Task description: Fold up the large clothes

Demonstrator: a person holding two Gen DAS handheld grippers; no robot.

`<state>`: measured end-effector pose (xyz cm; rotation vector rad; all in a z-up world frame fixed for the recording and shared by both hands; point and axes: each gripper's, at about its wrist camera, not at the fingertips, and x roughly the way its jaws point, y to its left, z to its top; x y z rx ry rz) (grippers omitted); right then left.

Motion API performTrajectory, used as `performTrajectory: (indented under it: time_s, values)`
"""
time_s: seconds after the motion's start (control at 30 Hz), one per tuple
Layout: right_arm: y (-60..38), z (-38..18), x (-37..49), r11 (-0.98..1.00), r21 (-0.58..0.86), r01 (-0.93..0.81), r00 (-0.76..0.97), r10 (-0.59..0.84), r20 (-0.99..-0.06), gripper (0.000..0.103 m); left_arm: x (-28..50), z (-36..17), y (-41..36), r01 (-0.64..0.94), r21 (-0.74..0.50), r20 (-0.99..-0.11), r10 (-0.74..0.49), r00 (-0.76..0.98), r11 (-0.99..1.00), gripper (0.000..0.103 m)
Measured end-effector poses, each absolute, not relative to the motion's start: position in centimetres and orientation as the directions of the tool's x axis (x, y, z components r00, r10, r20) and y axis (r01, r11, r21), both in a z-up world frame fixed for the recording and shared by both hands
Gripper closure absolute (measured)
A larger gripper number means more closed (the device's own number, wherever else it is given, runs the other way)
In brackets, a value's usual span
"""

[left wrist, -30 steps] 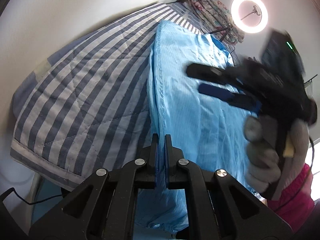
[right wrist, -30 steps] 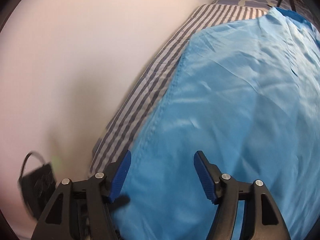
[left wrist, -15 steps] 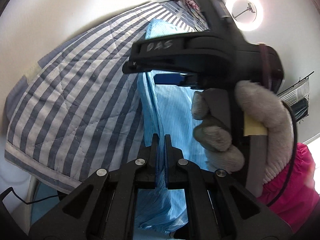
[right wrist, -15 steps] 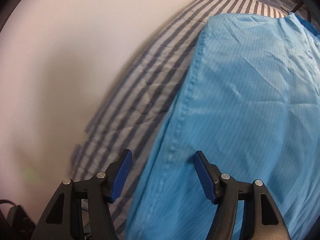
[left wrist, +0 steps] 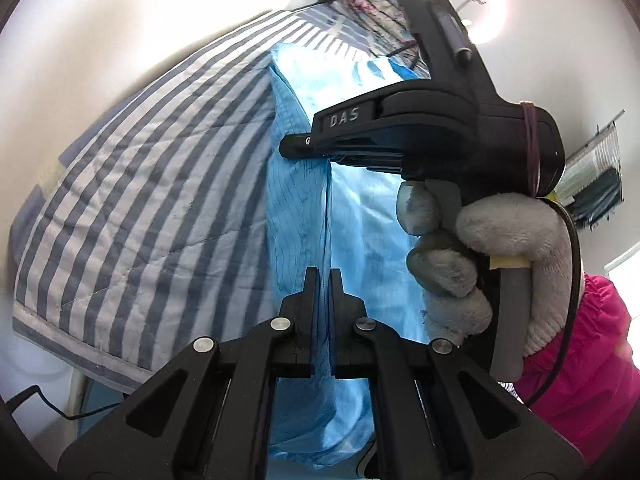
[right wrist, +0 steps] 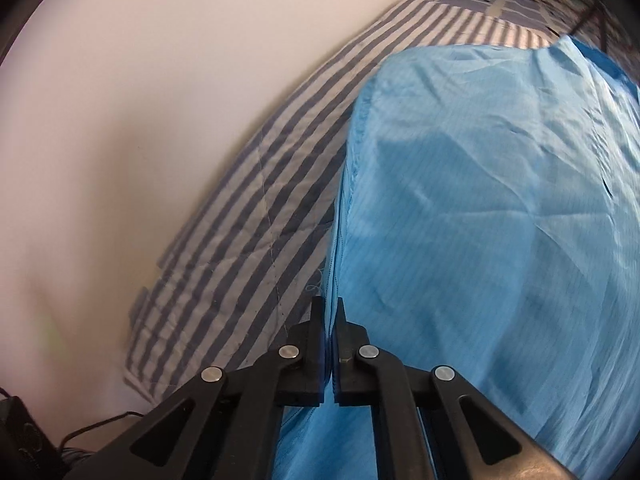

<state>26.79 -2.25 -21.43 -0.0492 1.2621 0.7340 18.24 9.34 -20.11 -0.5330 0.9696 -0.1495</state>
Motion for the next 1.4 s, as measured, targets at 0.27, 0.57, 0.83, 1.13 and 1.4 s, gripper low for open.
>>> performTrajectory:
  time_s: [0.27, 0.57, 0.83, 1.13, 1.4]
  values:
    - [-10.1, -20.0, 28.2, 0.728, 0.531, -0.434, 0.146, 0.638, -0.756, 0.103, 20.2, -17.9, 2.8, -0.020, -0.482, -0.734, -0.392, 0.554, 0.876, 0.102]
    - [-20.8, -22.0, 27.9, 0.701, 0.673, -0.237, 0.247, 0.714, -0.656, 0.103, 21.8, -17.3, -4.3, 0.129, -0.457, -0.751, -0.460, 0.473, 0.880, 0.102]
    - [-27.4, -26.5, 26.9, 0.726, 0.685, -0.063, 0.275, 0.672, -0.688, 0.103, 21.1, -16.4, -6.1, 0.214, -0.483, -0.732, -0.526, 0.433, 0.849, 0.102]
    - [-25.6, -26.9, 25.9, 0.728, 0.676, -0.113, 0.239, 0.680, -0.693, 0.103, 20.4, -17.3, 1.2, 0.038, -0.409, -0.774, -0.369, 0.514, 0.912, 0.102]
    - [-24.3, -26.4, 24.4, 0.760, 0.637, -0.128, 0.174, 0.650, -0.740, 0.083, 21.4, -22.6, 4.5, -0.093, -0.531, -0.790, -0.452, 0.415, 0.842, 0.102]
